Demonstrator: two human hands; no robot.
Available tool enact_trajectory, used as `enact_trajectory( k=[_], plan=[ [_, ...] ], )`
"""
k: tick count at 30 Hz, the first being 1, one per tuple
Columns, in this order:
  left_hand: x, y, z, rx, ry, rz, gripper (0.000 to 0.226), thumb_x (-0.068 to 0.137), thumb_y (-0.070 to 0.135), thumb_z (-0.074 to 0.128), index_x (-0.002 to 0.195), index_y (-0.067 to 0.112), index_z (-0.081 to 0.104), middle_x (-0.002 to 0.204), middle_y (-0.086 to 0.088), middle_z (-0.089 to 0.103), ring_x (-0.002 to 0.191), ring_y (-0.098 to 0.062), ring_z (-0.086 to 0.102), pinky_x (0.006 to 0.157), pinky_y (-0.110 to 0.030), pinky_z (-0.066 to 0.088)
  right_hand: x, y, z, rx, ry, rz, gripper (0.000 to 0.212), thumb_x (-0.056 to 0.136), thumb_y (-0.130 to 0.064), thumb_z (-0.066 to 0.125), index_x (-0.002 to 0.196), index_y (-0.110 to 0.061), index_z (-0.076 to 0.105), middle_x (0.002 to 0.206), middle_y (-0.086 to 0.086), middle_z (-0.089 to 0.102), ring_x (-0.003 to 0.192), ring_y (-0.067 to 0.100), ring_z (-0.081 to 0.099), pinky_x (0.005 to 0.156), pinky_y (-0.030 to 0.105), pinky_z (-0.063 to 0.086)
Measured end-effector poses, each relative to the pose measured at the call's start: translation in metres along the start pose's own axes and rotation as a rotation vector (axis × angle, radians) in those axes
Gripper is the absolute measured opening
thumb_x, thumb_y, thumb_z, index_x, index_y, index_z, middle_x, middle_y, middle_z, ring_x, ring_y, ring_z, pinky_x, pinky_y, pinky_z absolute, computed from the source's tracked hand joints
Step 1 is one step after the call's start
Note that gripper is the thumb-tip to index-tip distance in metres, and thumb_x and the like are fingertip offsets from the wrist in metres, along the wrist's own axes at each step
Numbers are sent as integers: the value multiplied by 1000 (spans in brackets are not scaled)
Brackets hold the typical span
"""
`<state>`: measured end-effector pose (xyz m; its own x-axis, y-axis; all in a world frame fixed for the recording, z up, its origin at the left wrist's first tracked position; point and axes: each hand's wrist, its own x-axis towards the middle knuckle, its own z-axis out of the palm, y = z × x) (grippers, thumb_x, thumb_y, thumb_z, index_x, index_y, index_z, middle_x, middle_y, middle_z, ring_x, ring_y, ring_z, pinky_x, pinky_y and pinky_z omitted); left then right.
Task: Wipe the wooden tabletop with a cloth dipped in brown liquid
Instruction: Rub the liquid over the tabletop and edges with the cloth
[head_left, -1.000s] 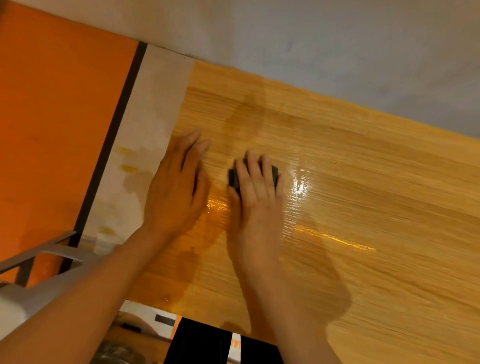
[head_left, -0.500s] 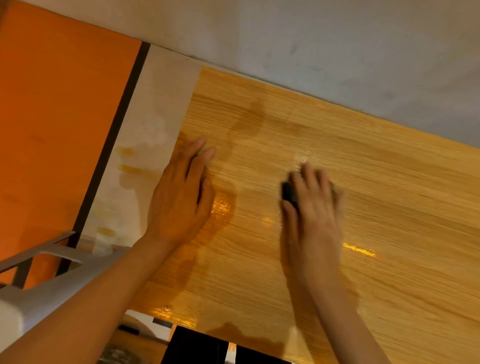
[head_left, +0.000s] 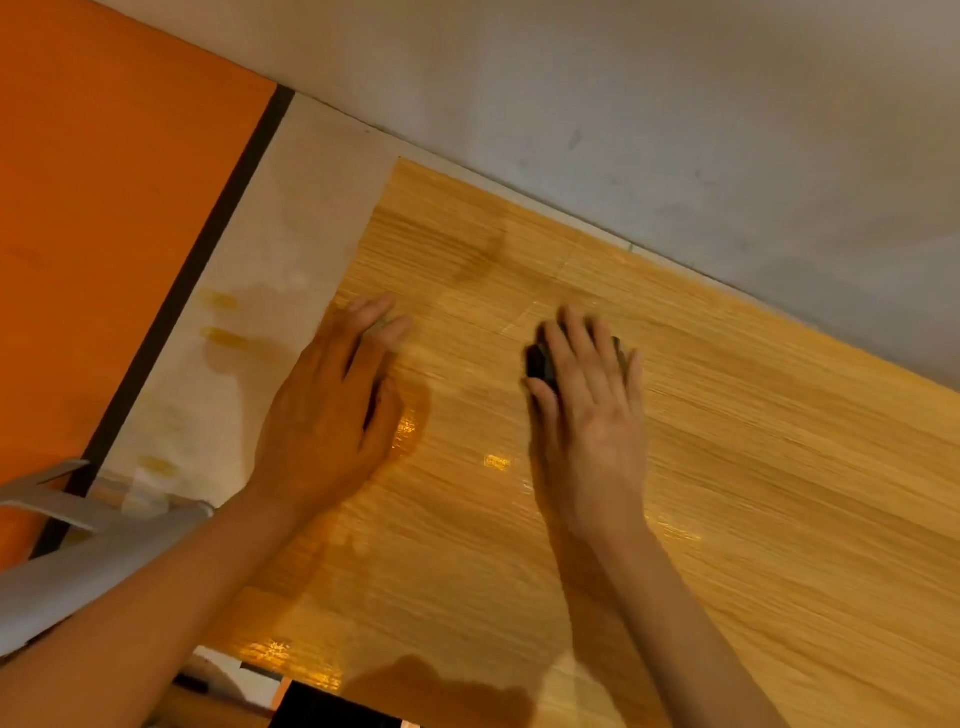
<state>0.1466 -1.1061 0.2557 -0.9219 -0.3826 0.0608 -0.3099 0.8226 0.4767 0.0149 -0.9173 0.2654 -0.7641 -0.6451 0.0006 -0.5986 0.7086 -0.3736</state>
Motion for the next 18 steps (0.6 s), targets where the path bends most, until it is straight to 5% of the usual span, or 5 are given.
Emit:
enact_trajectory(
  k=[4, 9, 13, 18],
  plan=[
    [0, -3, 2, 11, 10, -4, 46, 98, 17, 45, 143, 6, 49, 155, -12, 41, 147, -29, 36, 117, -41, 34, -6, 13, -6, 59, 127, 295, 45, 103, -28, 39, 146, -15, 40, 157, 0, 29, 149, 13, 10, 122, 45, 11],
    [0, -3, 1, 9, 6, -20, 47, 100, 22, 42, 143, 5, 50, 155, -10, 41, 144, -28, 40, 113, -40, 39, 55, -57, 31, 66, 80, 83, 44, 104, -27, 41, 145, -10, 43, 155, 7, 34, 148, 23, 19, 122, 43, 8],
    [0, 0, -1, -21, -8, -17, 50, 100, 23, 41, 146, 6, 47, 158, -8, 37, 146, -26, 37, 116, -37, 34, 55, -36, 16, 51, -26, -130, 47, 104, -31, 41, 148, -13, 38, 157, 3, 30, 149, 19, 14, 123, 41, 6],
    [1, 1, 0, -41, 3, -36, 49, 100, 25, 42, 146, 8, 46, 159, -5, 36, 146, -24, 36, 119, -24, 27, 25, 31, -14, 79, 125, 196, 46, 103, -29, 39, 146, -13, 40, 156, 3, 32, 149, 17, 14, 123, 40, 5]
  ],
)
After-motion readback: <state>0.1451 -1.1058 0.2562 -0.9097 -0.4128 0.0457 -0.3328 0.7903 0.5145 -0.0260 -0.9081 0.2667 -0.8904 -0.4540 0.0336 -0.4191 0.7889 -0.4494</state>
